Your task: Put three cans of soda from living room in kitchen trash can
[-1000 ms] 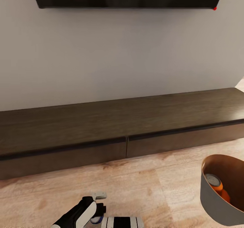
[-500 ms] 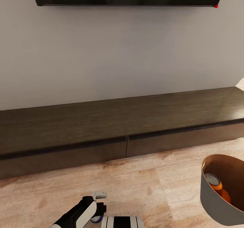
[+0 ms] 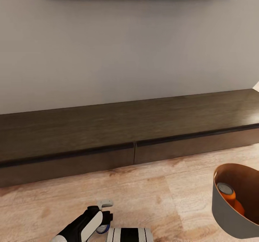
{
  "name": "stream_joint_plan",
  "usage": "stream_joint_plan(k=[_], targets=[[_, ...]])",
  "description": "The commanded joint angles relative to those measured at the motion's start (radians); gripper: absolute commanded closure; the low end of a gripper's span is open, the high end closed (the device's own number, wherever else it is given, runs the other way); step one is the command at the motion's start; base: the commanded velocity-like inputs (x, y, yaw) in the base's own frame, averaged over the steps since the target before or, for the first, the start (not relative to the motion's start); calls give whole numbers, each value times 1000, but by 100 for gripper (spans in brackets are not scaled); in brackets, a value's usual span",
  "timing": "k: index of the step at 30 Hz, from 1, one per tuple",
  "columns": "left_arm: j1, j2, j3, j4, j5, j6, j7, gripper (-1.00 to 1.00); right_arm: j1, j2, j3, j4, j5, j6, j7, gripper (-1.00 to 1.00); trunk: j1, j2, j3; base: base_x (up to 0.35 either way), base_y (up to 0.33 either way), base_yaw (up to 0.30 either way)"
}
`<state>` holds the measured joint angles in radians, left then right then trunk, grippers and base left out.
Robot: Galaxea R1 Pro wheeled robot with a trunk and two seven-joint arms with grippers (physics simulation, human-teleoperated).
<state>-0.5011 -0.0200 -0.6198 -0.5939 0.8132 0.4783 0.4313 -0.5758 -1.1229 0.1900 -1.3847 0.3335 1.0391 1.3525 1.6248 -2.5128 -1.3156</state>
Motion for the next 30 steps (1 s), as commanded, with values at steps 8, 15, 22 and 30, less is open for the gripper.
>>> stream_joint_plan(k=[8,15,22,30], targets=[[-3,1,0,0,1,-12,0,-100,-1,0,0,-6,-8,8,5,100,2,-1,-15,0,0,0],[-4,0,0,0,1,-16,0,-100,-1,0,0,-7,-8,8,5,100,2,-1,-19,0,0,0],[-4,0,0,0,1,-17,0,-100,-1,0,0,-10,-8,8,5,100,4,-2,-39,0,0,0],[-4,0,0,0,1,-17,0,-100,-1,0,0,-13,-8,8,5,100,4,-2,-39,0,0,0]])
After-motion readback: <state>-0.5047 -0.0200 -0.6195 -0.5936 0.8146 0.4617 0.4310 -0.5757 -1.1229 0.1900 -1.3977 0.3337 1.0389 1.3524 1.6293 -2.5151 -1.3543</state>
